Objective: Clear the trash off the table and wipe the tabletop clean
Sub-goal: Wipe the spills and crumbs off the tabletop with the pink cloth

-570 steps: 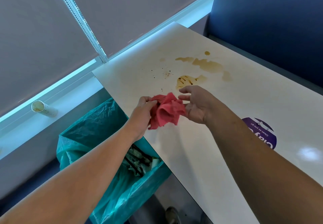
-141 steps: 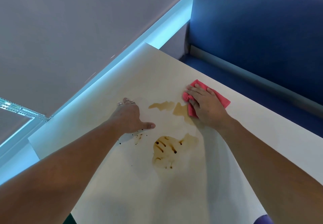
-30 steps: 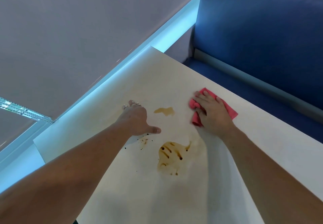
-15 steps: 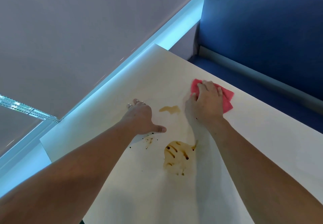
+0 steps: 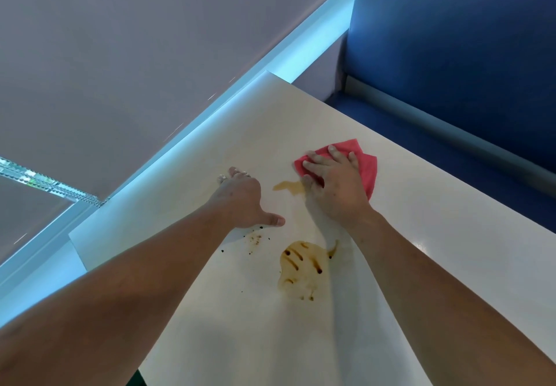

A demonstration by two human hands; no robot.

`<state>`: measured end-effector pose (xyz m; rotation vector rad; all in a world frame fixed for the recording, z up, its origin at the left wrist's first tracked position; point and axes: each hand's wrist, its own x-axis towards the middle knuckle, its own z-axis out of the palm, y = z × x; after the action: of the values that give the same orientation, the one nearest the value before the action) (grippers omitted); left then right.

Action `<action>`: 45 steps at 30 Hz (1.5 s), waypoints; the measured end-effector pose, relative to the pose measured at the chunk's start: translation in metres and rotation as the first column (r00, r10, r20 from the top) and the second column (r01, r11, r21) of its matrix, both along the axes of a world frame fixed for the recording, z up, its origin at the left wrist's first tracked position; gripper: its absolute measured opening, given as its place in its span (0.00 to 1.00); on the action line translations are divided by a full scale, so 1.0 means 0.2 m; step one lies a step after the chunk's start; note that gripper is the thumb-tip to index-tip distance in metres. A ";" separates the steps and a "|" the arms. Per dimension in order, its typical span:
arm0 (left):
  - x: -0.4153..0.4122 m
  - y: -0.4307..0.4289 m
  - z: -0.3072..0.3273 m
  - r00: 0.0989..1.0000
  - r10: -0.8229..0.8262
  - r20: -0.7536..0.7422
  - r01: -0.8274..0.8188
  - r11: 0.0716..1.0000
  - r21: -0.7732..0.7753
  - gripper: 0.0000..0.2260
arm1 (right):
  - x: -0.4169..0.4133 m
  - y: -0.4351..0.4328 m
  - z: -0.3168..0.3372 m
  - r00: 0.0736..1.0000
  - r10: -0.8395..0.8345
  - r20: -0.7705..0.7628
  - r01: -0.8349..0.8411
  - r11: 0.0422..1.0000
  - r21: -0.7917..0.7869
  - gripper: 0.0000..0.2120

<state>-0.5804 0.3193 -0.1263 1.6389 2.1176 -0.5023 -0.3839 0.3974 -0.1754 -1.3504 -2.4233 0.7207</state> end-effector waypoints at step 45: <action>0.01 -0.02 -0.01 1.000 0.008 -0.018 -0.008 1.000 0.014 0.52 | 0.10 -0.17 -0.02 0.934 0.347 -0.085 -0.348 0.938 0.010 0.14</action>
<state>-0.5786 0.3144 -0.1287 1.6385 2.1439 -0.5030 -0.3639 0.3643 -0.1788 -0.8762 -2.6199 0.8489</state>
